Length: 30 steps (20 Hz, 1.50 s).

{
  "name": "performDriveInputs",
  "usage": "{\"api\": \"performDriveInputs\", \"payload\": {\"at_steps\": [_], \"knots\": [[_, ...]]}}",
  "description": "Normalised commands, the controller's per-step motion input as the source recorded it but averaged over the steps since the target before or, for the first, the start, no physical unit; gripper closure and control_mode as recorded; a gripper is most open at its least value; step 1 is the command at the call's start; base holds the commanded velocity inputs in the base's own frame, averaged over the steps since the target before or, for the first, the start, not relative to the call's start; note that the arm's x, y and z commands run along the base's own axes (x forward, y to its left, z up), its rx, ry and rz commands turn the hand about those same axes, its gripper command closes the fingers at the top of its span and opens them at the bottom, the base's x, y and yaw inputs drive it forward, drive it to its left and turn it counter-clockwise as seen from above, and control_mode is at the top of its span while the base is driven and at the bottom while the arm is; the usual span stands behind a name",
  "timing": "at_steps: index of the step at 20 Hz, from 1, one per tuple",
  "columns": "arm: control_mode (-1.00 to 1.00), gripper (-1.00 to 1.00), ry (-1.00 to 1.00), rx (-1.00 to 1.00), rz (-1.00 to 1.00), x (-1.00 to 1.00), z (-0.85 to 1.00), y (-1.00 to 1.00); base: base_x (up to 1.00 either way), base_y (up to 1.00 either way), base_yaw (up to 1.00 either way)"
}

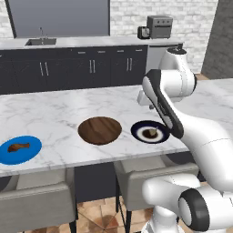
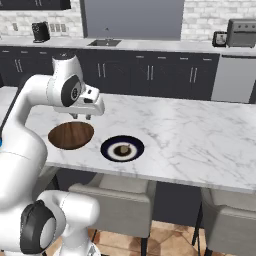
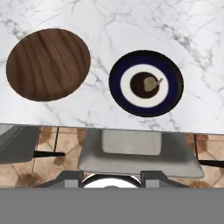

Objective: Pick the chicken drumstick and garlic from their plates and place them in the bowl. Then put the bowl in the fridge.

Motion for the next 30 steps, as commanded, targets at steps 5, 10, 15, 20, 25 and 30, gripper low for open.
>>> {"api": "performDriveInputs", "payload": {"at_steps": [5,10,15,20,25,30], "knots": [[-1.0,-1.0,0.0,0.04,-0.05,0.01,-0.11,-0.12,0.0,0.0,0.0],[-1.0,-1.0,0.0,0.07,-0.01,0.13,-0.2,-0.33,0.0,0.0,0.0],[-1.0,-1.0,0.01,0.04,-0.04,0.23,-0.24,-0.35,0.0,0.0,0.0],[-1.0,-1.0,0.07,-0.02,-0.04,0.27,-0.3,-0.2,0.0,0.0,0.0],[-1.0,-1.0,0.05,-0.07,-0.19,0.22,-0.38,-0.02,0.0,0.0,0.0],[-1.0,-1.0,0.15,-0.03,-0.28,0.17,-0.46,0.0,0.0,0.0,0.0]]}}
